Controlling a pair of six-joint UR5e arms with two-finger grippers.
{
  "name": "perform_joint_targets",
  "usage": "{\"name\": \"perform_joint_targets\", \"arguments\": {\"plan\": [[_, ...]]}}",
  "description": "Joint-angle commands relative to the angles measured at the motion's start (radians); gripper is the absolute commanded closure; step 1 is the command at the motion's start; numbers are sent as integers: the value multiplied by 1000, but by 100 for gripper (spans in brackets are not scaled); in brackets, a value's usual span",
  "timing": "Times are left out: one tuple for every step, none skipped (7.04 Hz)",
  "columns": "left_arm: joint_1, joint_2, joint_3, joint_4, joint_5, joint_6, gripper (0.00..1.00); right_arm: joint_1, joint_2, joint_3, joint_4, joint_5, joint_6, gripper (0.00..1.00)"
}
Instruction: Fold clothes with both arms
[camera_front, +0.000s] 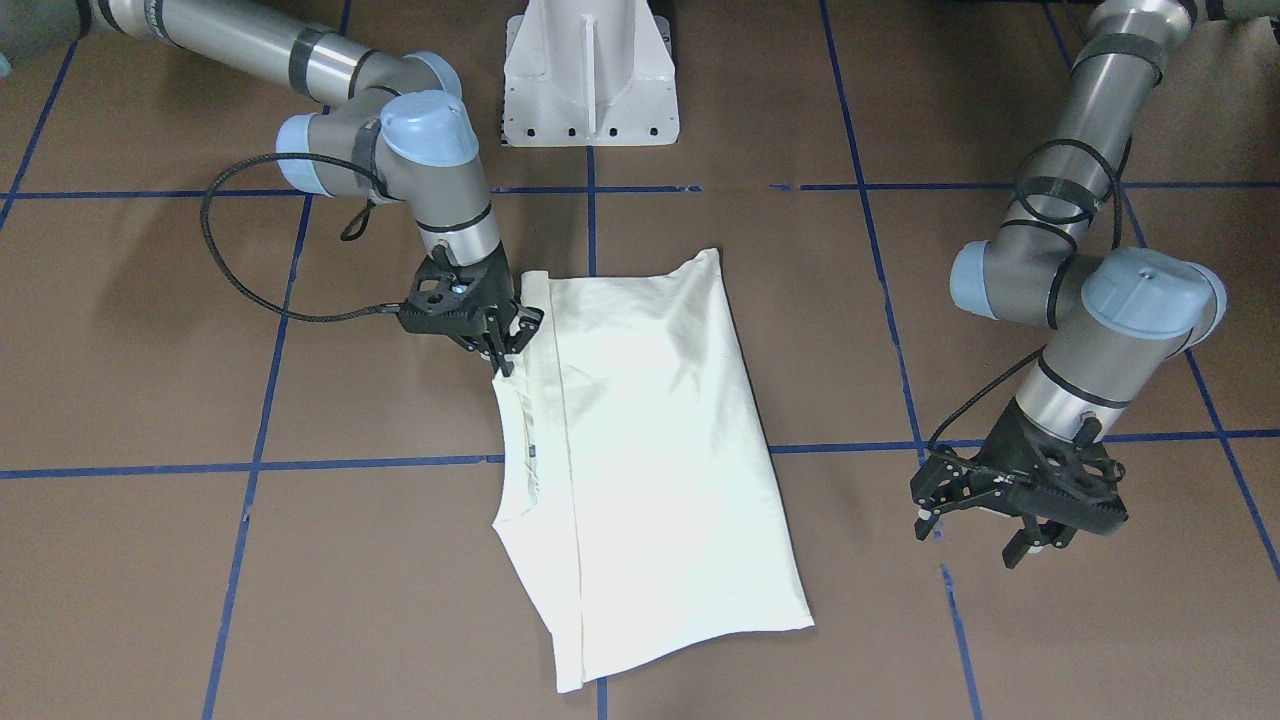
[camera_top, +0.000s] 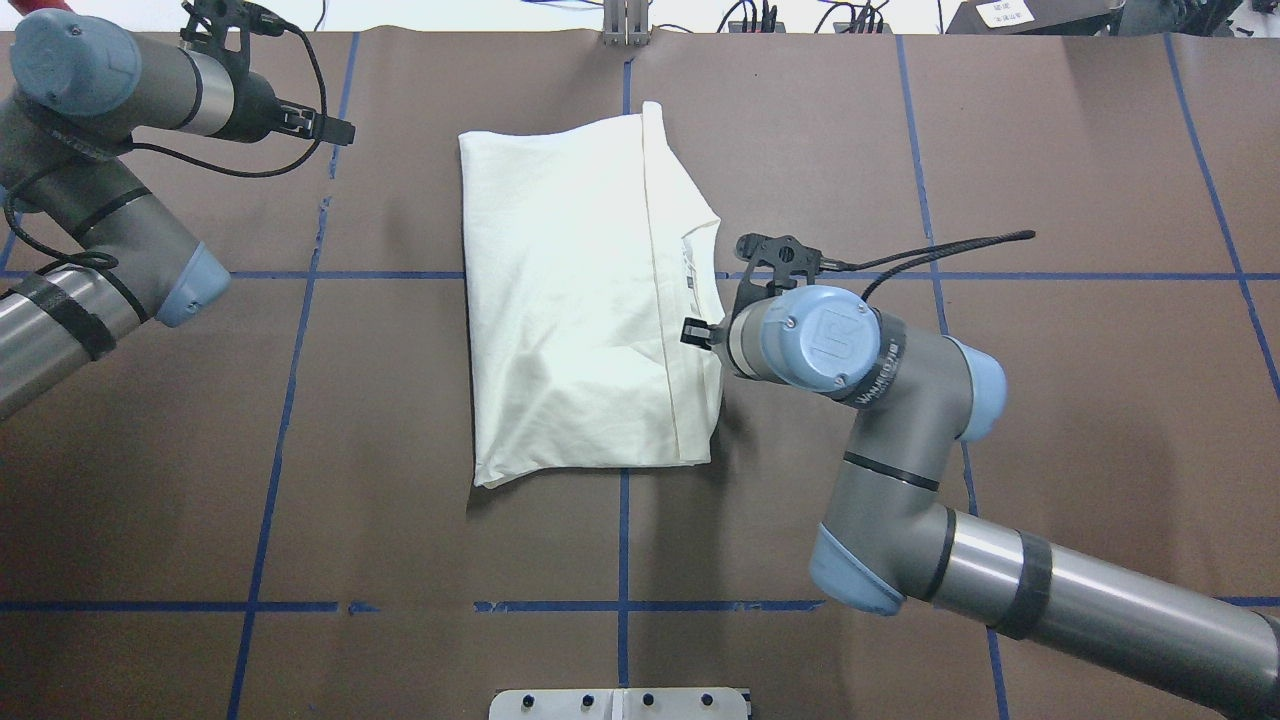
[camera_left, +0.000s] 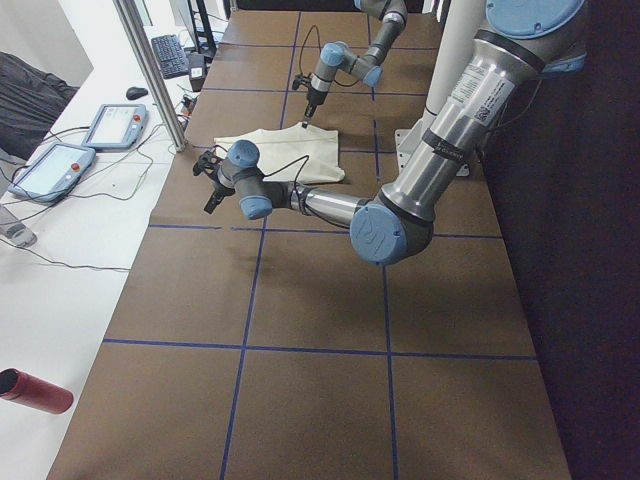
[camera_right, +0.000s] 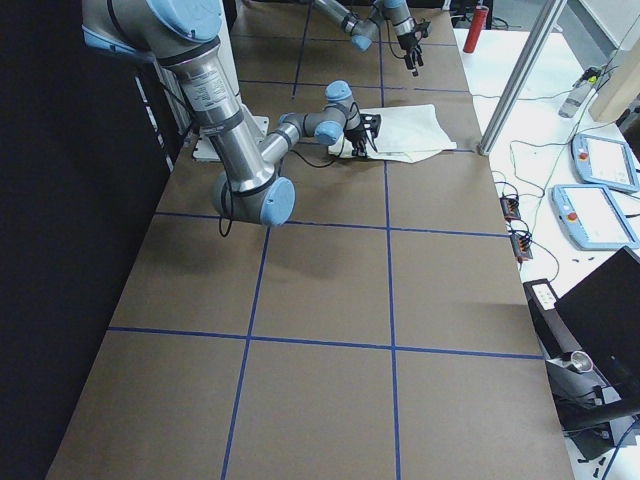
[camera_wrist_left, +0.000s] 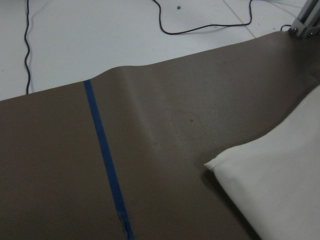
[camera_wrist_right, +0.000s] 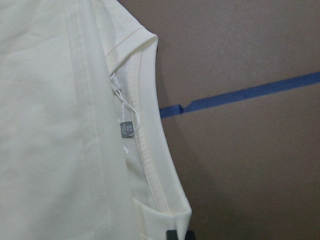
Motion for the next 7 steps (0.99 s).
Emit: {"name": "perform_joint_targets", "arguments": {"plan": [[2,0,-2,0,0,0,0,-17,-72,77,1,-2,0,100],[2,0,-3,0,0,-2,0,-25,-75,78,1,-2,-6,1],[2,-2,-20,17,-2,0,0,-18,-65,87,-28,12,-46,0],[-1,11,-66,44,-27,0,0,-4,-37,153,-171,27,-208,0],[0,56,-153,110,-38,0,0,43,-5,202,-287,94,-294,0],[-1,90,-243,202,-38,1,0,44,0,210,-256,49,-288,0],[-1,153,-332,222,-41,3,0,33,1,224,-224,27,-290,0]]}}
